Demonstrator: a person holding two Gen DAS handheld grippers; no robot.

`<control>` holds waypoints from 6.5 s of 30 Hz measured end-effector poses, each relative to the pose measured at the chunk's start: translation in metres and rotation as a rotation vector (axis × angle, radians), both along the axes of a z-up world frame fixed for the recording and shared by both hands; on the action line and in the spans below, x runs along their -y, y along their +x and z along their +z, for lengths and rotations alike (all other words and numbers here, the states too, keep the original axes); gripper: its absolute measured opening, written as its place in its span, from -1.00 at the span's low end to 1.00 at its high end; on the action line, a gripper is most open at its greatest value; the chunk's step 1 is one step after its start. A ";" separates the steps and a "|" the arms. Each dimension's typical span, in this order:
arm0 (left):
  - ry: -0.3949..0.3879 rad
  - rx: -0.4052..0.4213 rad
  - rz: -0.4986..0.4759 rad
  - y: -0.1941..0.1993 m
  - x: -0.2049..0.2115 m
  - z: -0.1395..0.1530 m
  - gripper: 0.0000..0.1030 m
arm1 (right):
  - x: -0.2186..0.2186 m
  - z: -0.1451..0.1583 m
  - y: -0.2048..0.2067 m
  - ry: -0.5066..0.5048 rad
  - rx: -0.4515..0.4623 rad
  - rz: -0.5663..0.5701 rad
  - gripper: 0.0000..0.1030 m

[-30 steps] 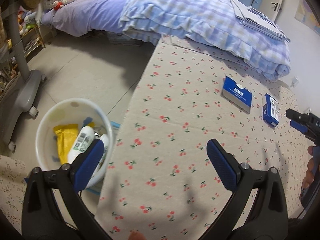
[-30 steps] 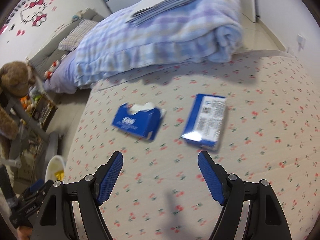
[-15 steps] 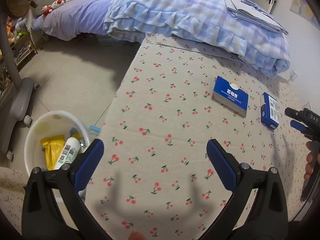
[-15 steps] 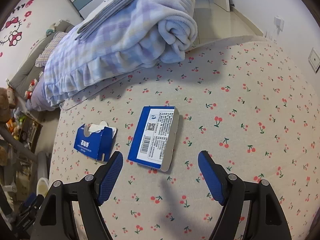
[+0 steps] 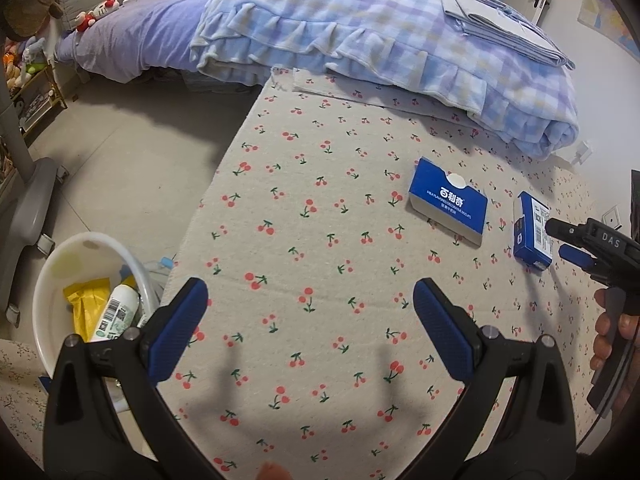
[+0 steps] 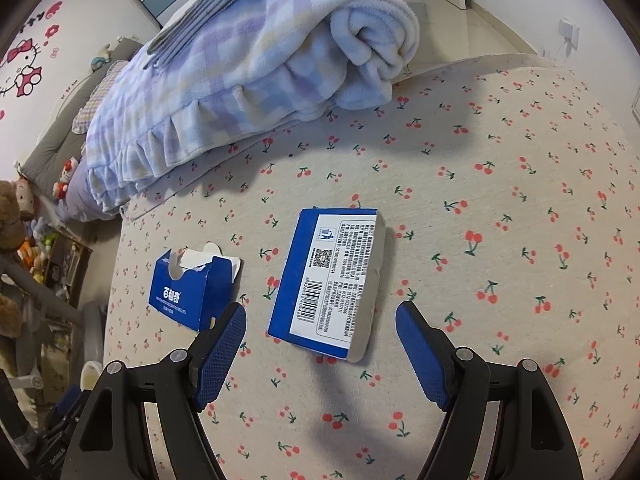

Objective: Collect trash
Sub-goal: 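Move both grippers back over the table toward the two blue boxes, then grasp the blue tissue box with the left gripper while the right grasps the blue biscuit box, then carry both boxes to the wastebasket and open the left gripper over it, then lower the blue biscuit box into the wastebasket and open the right gripper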

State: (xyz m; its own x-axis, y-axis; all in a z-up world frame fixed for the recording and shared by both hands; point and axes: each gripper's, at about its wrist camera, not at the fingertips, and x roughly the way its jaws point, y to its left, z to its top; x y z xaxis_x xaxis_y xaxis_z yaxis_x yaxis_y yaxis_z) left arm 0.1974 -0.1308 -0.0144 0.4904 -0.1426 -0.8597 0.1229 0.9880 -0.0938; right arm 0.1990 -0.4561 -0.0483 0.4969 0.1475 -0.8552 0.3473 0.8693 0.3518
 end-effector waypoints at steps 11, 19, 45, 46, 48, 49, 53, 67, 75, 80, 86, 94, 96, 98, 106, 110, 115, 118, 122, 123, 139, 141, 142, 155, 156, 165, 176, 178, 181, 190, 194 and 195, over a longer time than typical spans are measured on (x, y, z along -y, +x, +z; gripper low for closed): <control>-0.055 -0.070 0.042 0.007 0.020 -0.011 0.98 | -0.010 -0.024 0.020 -0.014 -0.067 -0.009 0.47; -0.076 -0.104 0.111 0.026 0.056 -0.006 0.98 | -0.001 -0.009 0.002 -0.057 -0.077 0.039 0.24; -0.115 -0.099 0.223 0.093 0.156 -0.037 -0.12 | 0.060 0.000 -0.036 0.054 -0.081 0.020 0.42; -0.111 -0.095 0.196 0.093 0.157 -0.037 -0.12 | 0.059 0.000 -0.035 0.057 -0.084 0.022 0.42; -0.108 -0.092 0.151 0.091 0.159 -0.036 -0.13 | 0.054 -0.003 -0.032 0.059 -0.098 0.026 0.44; -0.110 -0.092 0.128 0.088 0.158 -0.035 -0.13 | 0.052 -0.004 -0.031 0.057 -0.105 0.028 0.45; -0.123 -0.109 0.070 0.077 0.151 -0.033 -0.13 | 0.041 -0.009 -0.026 0.042 -0.127 0.041 0.46; -0.159 -0.124 -0.016 0.038 0.090 -0.020 -0.13 | 0.000 -0.022 -0.016 -0.107 -0.189 0.101 0.17; -0.169 -0.085 -0.055 0.009 0.052 0.002 -0.14 | 0.003 -0.013 -0.033 -0.021 -0.171 0.089 0.17; -0.184 -0.044 -0.084 -0.012 0.030 0.013 -0.13 | -0.006 0.005 -0.048 -0.021 -0.129 0.104 0.11; -0.230 -0.045 -0.051 -0.032 -0.009 0.010 -0.14 | -0.030 0.026 -0.066 -0.004 -0.081 0.133 0.11; -0.280 -0.003 -0.021 -0.046 -0.048 0.027 -0.14 | -0.073 0.045 -0.080 0.012 -0.031 0.193 0.11; -0.282 0.006 -0.010 -0.049 -0.060 0.029 -0.14 | -0.085 0.050 -0.082 0.013 -0.018 0.210 0.11; -0.283 0.014 0.005 -0.050 -0.072 0.031 -0.13 | -0.099 0.054 -0.081 0.015 -0.005 0.227 0.11; -0.294 0.029 0.074 -0.055 -0.120 0.034 -0.13 | -0.157 0.060 -0.071 0.028 0.020 0.310 0.11; -0.275 0.040 0.104 -0.059 -0.141 0.033 -0.13 | -0.187 0.058 -0.063 0.026 0.026 0.360 0.11; -0.246 0.049 0.151 -0.064 -0.172 0.031 -0.13 | -0.219 0.056 -0.059 0.019 0.031 0.421 0.11; -0.236 0.049 0.183 -0.067 -0.191 0.028 -0.13 | -0.238 0.055 -0.057 0.015 0.033 0.453 0.11; -0.227 0.052 0.220 -0.068 -0.212 0.025 -0.13 | -0.257 0.052 -0.055 0.016 0.035 0.489 0.11; -0.223 0.054 0.228 -0.068 -0.217 0.024 -0.13 | -0.265 0.051 -0.054 0.020 0.036 0.502 0.11; -0.115 0.012 0.453 -0.071 -0.271 0.010 0.82 | -0.340 0.028 -0.034 0.071 0.032 0.633 0.11; -0.110 0.002 0.459 -0.073 -0.274 0.009 0.83 | -0.350 0.023 -0.030 0.082 0.017 0.644 0.11; -0.108 0.001 0.464 -0.074 -0.277 0.009 0.84 | -0.356 0.021 -0.027 0.089 0.011 0.650 0.11; -0.170 -0.016 0.495 -0.082 -0.296 0.010 0.88 | -0.401 0.024 0.000 0.137 0.034 0.643 0.15; -0.173 -0.015 0.495 -0.083 -0.298 0.010 0.88 | -0.398 0.023 -0.002 0.138 0.032 0.640 0.20; -0.185 -0.018 0.479 -0.083 -0.296 0.010 0.88 | -0.375 -0.003 -0.014 -0.039 -0.049 0.622 0.32; -0.198 -0.018 0.486 -0.085 -0.299 0.011 0.88 | -0.387 -0.013 -0.031 -0.240 -0.023 0.683 0.11; -0.197 -0.014 0.493 -0.086 -0.301 0.012 0.88 | -0.394 -0.004 -0.029 -0.212 -0.001 0.689 0.11; -0.201 -0.014 0.503 -0.086 -0.303 0.012 0.88 | -0.407 0.012 -0.024 -0.174 0.024 0.693 0.11; -0.196 -0.011 0.517 -0.087 -0.309 0.013 0.88 | -0.433 0.050 0.004 -0.014 0.088 0.647 0.52; -0.191 -0.009 0.512 -0.087 -0.307 0.013 0.88 | -0.422 0.056 0.003 -0.031 0.103 0.628 0.52; -0.189 -0.008 0.507 -0.087 -0.306 0.014 0.88 | -0.417 0.057 0.001 -0.033 0.104 0.622 0.52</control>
State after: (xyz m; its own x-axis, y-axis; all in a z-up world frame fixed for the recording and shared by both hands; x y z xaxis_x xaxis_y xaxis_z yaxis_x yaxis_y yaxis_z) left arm 0.1106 0.1749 -0.0008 0.5314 -0.0423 -0.8461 -0.3666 0.8889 -0.2747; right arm 0.2002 -0.0390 0.0088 0.4071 0.4101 -0.8162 -0.2609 0.9085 0.3263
